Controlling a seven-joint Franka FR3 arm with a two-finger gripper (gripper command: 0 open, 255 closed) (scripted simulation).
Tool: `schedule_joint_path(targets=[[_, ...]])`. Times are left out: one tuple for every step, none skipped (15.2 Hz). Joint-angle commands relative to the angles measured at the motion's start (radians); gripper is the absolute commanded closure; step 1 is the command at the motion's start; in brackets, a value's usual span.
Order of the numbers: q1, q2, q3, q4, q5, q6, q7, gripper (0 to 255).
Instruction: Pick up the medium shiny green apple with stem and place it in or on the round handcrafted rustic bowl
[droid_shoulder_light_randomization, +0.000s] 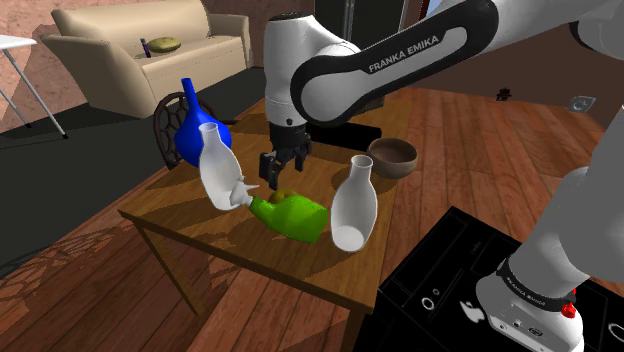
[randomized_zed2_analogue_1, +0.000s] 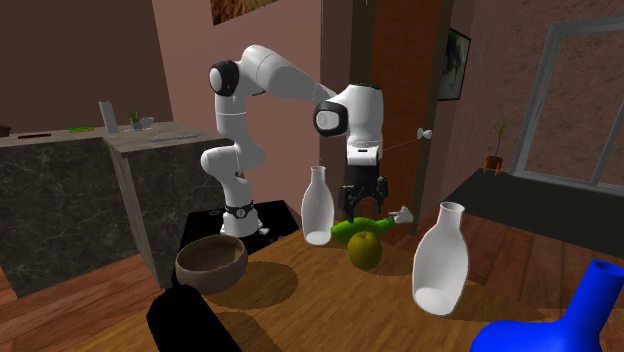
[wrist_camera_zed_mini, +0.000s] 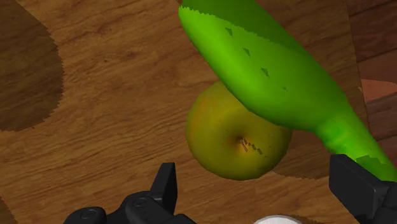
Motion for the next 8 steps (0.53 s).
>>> schedule_joint_path(targets=[[0.003, 0.017, 0.0, -0.006, -0.007, 0.023, 0.007, 0], [0.004, 0.023, 0.0, -0.012, -0.01, 0.035, 0.009, 0], [0.004, 0.029, -0.001, -0.018, -0.014, 0.047, 0.011, 0], [0.005, 0.036, -0.001, -0.024, -0.017, 0.059, 0.013, 0], [0.006, 0.047, -0.002, -0.033, -0.022, 0.077, 0.016, 0], [0.006, 0.047, -0.002, -0.033, -0.022, 0.077, 0.016, 0], [0.006, 0.047, -0.002, -0.033, -0.022, 0.077, 0.016, 0], [0.006, 0.047, -0.002, -0.033, -0.022, 0.077, 0.016, 0]])
